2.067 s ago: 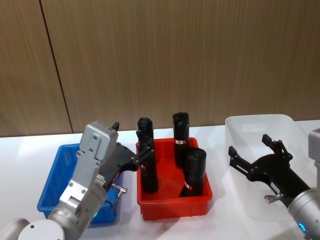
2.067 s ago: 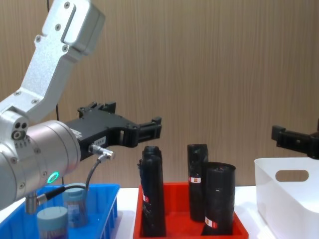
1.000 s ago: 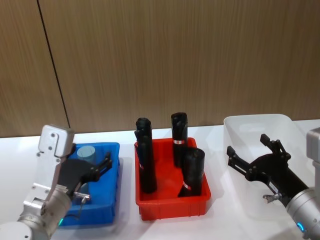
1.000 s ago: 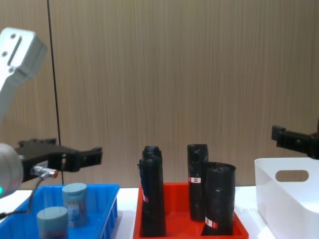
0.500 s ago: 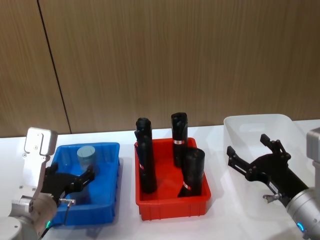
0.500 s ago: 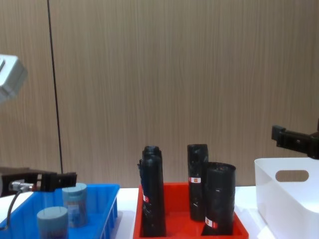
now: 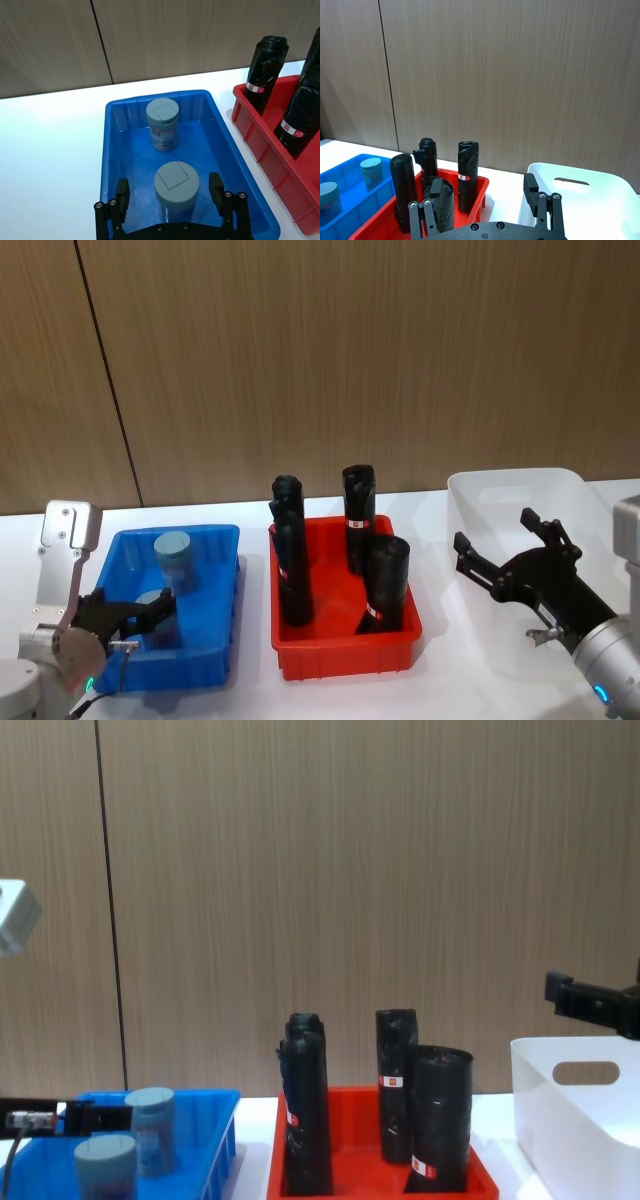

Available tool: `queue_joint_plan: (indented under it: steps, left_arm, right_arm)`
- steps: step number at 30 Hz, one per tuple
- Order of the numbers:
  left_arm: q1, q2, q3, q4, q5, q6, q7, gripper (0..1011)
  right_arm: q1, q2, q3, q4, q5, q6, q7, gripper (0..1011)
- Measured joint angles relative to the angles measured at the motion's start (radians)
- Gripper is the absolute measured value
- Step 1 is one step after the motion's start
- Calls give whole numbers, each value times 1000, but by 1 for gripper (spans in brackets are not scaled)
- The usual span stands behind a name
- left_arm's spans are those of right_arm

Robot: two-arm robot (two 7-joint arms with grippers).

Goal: Pick the cotton swabs from the blue box and place them into the white box.

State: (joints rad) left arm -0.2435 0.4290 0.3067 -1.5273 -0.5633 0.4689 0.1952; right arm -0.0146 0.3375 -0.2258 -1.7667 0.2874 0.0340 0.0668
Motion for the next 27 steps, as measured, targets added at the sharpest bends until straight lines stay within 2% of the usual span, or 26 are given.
queue_joint_plan:
  steps: [12,22,27]
  left_arm:
    - [-50,-21,-8,92,-9,23,-69,1004]
    - [-87,-41,-5,159,5,25,-142,1004]
    - [-97,-48,-3,180,11,30,-154,1004]
  right_arm:
    - [0,0,0,0,0,0,0,1002]
    - [0,0,0,0,0,0,0,1002]
    - [0,0,0,0,0,0,0,1002]
